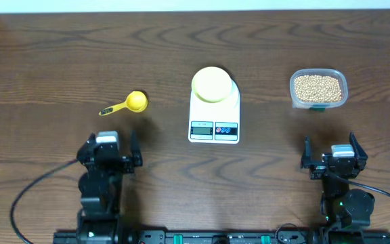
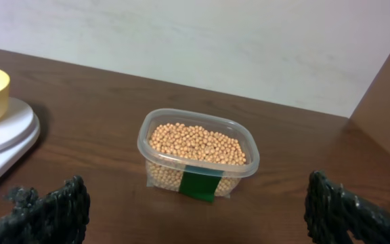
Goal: Scoop item into bowl and weigh 50g on scale
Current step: 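Reach the left gripper down to the yellow scoop's bowl and grasp it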
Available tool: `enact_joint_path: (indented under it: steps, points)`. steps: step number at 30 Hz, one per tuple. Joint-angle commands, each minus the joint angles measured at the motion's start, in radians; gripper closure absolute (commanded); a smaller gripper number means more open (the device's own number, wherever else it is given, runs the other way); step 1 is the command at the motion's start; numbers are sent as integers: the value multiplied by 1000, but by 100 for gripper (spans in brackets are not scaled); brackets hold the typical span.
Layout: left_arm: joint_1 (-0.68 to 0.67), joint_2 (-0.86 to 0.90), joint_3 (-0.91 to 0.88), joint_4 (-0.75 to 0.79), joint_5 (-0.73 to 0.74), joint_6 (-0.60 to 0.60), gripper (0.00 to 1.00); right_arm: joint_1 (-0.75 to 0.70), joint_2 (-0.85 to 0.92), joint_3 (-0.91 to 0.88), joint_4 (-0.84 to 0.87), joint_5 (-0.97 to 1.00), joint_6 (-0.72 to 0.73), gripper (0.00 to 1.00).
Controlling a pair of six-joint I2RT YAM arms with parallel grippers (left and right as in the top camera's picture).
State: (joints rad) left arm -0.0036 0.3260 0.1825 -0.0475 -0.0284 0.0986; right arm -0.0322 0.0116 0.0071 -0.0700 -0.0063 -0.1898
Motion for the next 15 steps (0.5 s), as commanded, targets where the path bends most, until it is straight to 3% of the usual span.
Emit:
enact_joint_path:
  steps: [1, 15]
  points:
    - [3, 153, 167, -6, 3, -19, 3, 8, -6, -2, -5, 4, -9, 1]
    - [2, 731, 753, -385, 66, -10, 2, 8, -6, -2, -5, 4, -9, 1]
